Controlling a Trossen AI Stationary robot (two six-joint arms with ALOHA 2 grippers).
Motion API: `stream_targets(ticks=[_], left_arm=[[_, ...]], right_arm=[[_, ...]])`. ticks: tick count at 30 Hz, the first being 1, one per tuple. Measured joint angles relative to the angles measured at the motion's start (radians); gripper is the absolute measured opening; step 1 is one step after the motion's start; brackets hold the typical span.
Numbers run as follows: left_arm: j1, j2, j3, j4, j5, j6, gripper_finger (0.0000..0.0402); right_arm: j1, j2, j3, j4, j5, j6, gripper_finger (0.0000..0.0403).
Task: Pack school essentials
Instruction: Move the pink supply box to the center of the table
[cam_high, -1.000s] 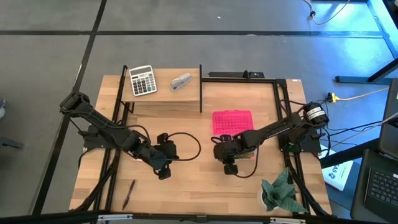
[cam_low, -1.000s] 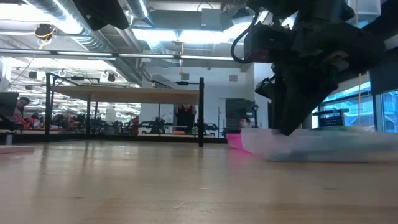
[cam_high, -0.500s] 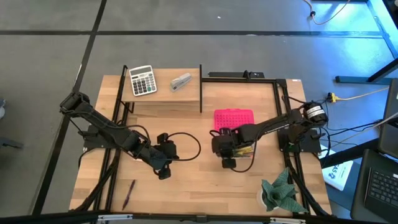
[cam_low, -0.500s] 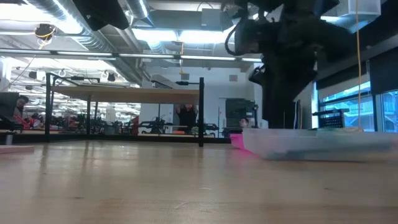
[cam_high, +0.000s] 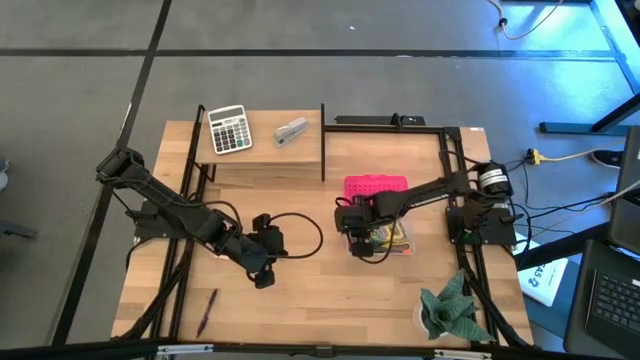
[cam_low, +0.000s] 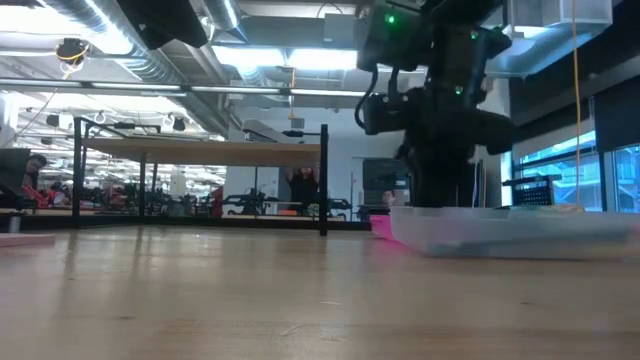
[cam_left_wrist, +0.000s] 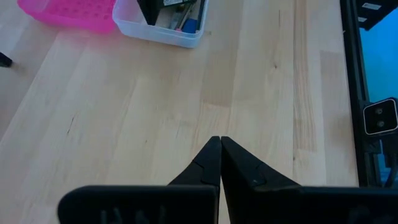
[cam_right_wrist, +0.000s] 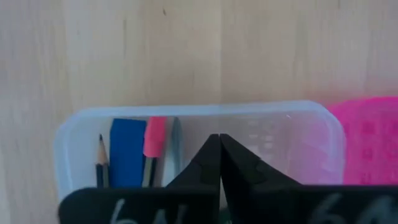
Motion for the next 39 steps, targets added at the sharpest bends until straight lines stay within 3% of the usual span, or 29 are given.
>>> stream_targets(ticks=[8, 21, 31, 39], left_arm=[[0.000, 0.000, 0.000, -0.001, 0.000, -0.001, 0.0000], [0.000, 0.000, 0.000, -0.017, 0.000, 0.000, 0.0000], [0.000, 0.000, 0.000, -0.020, 0.005, 0.001, 0.0000], [0.000, 0.000, 0.000, -0.032, 0.008, 0.001, 0.0000]], right_arm=[[0.001, 0.030, 0.000, 0.095, -0.076, 0.012, 0.0004], [0.047, 0.036, 0.000, 0.314, -0.079, 0.153, 0.0004], [0.057, 0.011, -0.001, 0.150, -0.026, 0.140, 0.0003], [0.058, 0.044, 0.000, 0.292, -0.046, 0.126, 0.0004]])
